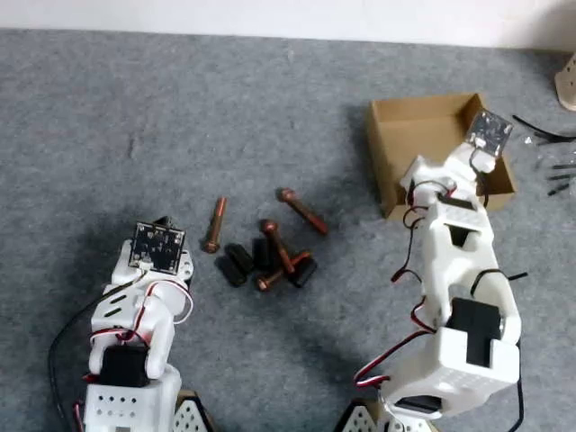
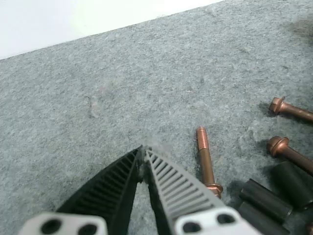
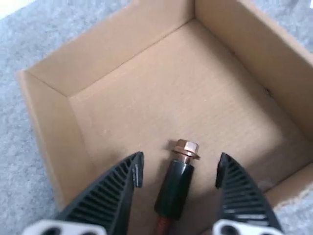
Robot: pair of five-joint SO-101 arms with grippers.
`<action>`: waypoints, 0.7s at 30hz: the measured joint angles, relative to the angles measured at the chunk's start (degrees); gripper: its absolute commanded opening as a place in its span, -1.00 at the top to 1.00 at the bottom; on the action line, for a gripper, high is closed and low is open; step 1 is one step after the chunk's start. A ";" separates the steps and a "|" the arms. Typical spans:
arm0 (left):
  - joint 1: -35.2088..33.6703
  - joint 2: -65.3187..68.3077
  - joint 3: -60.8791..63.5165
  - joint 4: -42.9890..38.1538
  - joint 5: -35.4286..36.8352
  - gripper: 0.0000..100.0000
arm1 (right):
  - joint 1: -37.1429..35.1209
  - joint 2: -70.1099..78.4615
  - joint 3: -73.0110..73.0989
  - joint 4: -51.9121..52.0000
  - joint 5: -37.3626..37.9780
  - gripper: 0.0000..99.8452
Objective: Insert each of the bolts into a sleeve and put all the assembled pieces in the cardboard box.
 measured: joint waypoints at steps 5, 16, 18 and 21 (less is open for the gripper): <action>0.00 0.00 0.09 0.00 0.00 0.99 | -0.18 -12.13 6.95 0.00 -4.04 0.58; 0.00 0.00 0.09 0.00 0.00 0.99 | -22.42 -40.97 29.19 0.00 4.04 0.58; 0.00 0.00 0.09 0.00 0.00 0.99 | -28.31 -42.11 31.38 0.00 9.23 0.58; 0.00 0.00 0.09 0.00 0.00 0.99 | -35.08 -42.37 32.88 0.00 13.89 0.58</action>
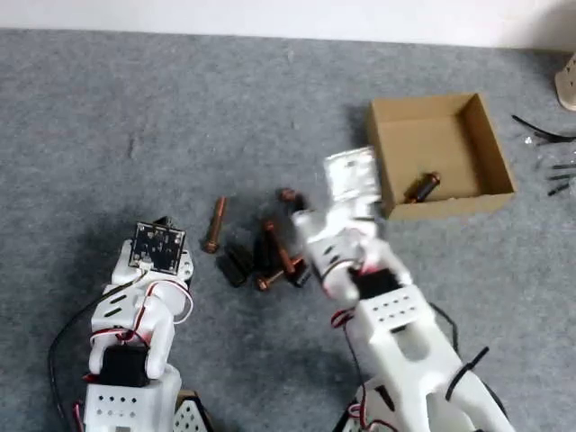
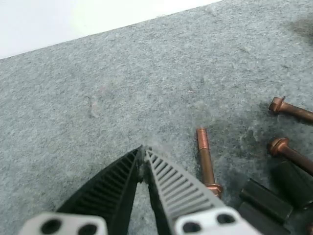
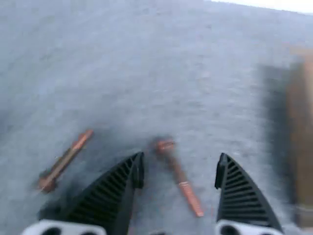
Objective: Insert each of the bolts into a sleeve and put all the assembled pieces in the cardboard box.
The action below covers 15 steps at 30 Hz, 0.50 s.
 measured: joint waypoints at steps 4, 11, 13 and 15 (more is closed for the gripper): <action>0.00 0.00 0.00 0.00 0.00 0.99 | -3.60 0.44 0.79 0.00 1.32 0.58; 0.00 0.00 0.00 0.00 0.00 0.99 | -3.78 10.29 0.79 0.00 1.41 0.58; 0.00 0.00 0.00 0.00 0.00 0.99 | -3.78 12.48 0.35 0.18 1.41 0.58; 0.00 0.00 0.00 0.00 0.00 0.99 | -3.78 12.84 -0.70 0.53 0.62 0.58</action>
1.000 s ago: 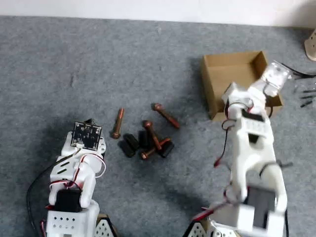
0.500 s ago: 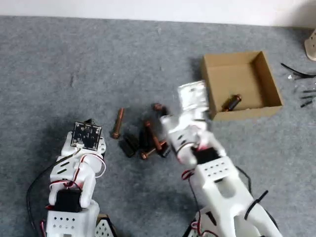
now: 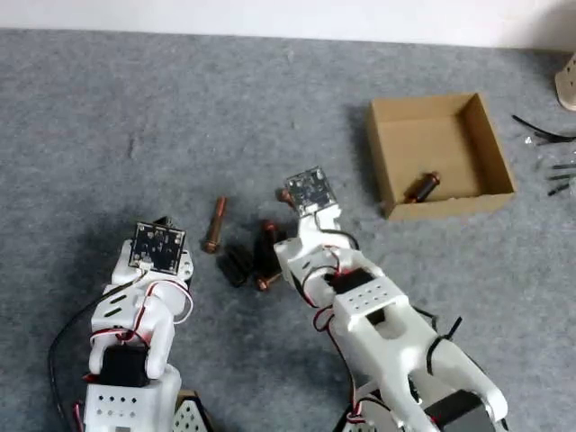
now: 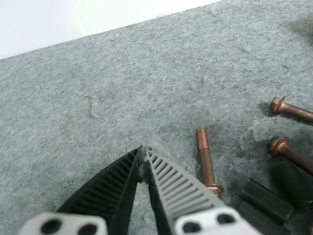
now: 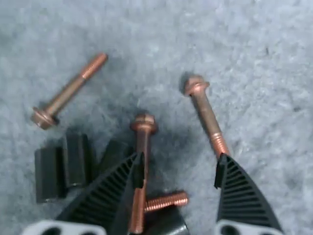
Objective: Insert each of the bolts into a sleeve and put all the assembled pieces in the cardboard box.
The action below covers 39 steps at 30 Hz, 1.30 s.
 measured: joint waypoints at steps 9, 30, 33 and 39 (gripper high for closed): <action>0.00 0.00 0.00 0.00 -0.09 0.99 | 0.00 0.35 -6.86 18.90 -9.23 0.58; 0.00 0.00 0.00 0.00 -0.09 0.99 | -1.32 0.97 -7.47 25.58 -31.30 0.58; 0.00 0.00 0.00 0.00 -0.09 0.99 | -1.32 0.97 -7.47 22.15 -31.30 0.58; 0.00 0.00 0.00 0.00 -0.09 0.99 | -1.32 0.97 -7.47 21.27 -31.30 0.58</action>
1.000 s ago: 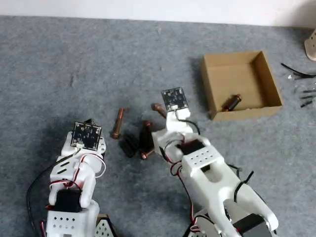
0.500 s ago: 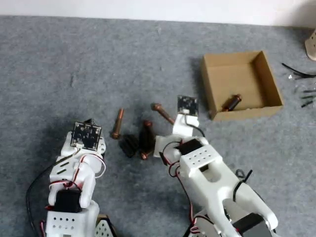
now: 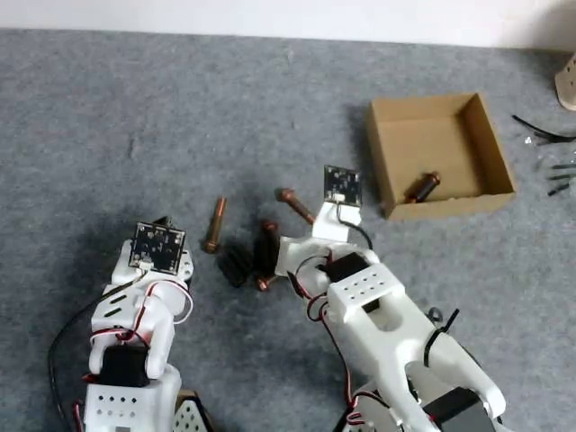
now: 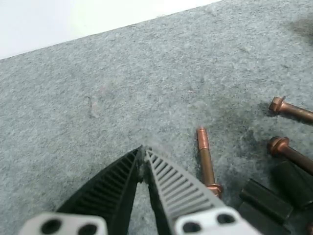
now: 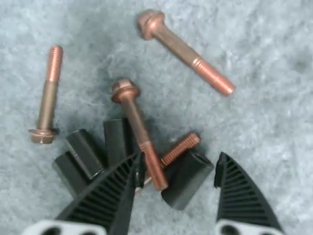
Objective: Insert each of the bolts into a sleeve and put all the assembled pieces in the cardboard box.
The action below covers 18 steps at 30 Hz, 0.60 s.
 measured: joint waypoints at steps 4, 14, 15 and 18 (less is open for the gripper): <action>0.00 0.00 0.00 0.00 0.00 0.99 | 0.00 0.00 0.00 -0.18 0.00 0.58; 0.00 0.00 0.00 0.00 0.00 0.99 | 0.00 0.62 0.00 -0.18 0.00 0.58; 0.00 0.00 0.00 -0.18 0.00 0.99 | 0.00 1.23 0.00 -0.18 0.00 0.58; 0.00 0.00 0.00 -0.35 0.00 0.99 | 0.00 4.75 -0.09 -0.44 -0.09 0.58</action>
